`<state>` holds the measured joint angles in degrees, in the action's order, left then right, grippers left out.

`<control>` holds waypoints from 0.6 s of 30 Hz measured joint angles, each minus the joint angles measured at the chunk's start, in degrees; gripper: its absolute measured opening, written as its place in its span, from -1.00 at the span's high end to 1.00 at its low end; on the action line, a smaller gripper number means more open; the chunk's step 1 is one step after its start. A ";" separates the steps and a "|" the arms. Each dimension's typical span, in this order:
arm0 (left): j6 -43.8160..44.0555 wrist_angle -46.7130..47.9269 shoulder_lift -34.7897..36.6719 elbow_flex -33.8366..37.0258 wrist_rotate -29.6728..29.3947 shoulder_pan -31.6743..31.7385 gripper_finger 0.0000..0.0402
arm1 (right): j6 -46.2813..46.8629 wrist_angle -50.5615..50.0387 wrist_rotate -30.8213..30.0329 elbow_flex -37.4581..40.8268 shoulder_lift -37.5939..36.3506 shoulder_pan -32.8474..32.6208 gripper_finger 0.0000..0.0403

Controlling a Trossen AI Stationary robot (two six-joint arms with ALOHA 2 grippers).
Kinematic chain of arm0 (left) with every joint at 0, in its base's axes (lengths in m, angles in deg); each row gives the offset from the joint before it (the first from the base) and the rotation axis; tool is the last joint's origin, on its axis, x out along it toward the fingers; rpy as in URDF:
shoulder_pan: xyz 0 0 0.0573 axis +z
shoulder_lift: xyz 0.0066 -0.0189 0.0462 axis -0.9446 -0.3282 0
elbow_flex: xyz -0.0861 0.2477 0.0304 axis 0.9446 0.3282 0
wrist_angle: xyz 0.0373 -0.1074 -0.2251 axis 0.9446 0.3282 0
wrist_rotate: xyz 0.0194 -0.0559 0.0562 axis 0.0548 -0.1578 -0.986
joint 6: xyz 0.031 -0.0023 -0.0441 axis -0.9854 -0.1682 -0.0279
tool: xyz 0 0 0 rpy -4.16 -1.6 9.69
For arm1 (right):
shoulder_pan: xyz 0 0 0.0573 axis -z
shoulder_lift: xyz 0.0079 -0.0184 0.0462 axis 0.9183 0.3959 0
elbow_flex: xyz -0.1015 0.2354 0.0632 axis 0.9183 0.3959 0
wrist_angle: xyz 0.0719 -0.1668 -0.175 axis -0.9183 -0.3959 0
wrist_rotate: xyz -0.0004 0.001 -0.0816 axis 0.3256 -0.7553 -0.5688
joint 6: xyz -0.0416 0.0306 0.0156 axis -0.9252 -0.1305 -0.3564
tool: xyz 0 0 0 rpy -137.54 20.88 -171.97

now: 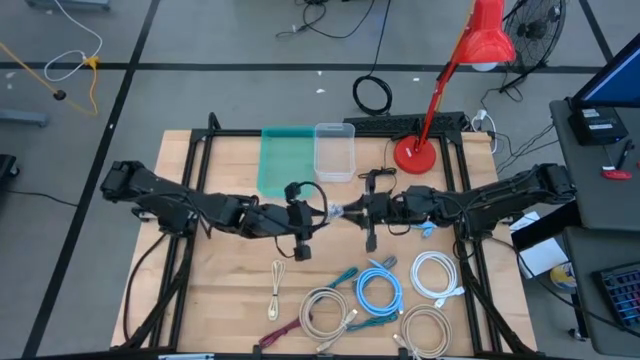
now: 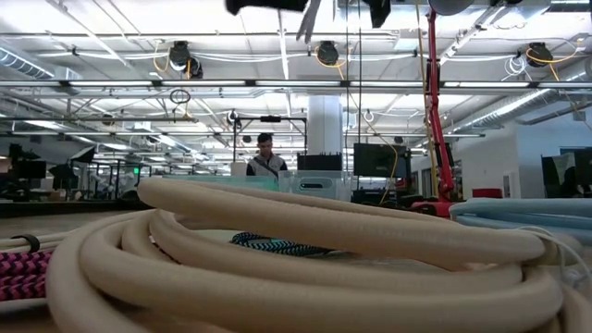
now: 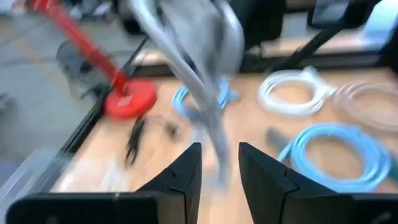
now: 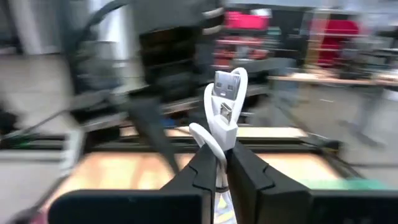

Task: Pick and place items into bin
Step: Put the white charger cable into the transparent bin

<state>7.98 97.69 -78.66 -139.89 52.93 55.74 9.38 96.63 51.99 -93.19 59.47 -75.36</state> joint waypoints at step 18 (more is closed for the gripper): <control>10.14 13.13 5.63 -0.04 -18.63 -2.43 0.44 | 15.54 -28.29 -24.05 -15.47 3.88 25.59 0.99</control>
<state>18.12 110.82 -73.03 -139.93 34.30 53.31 24.92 68.35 27.95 -108.66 63.35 -49.77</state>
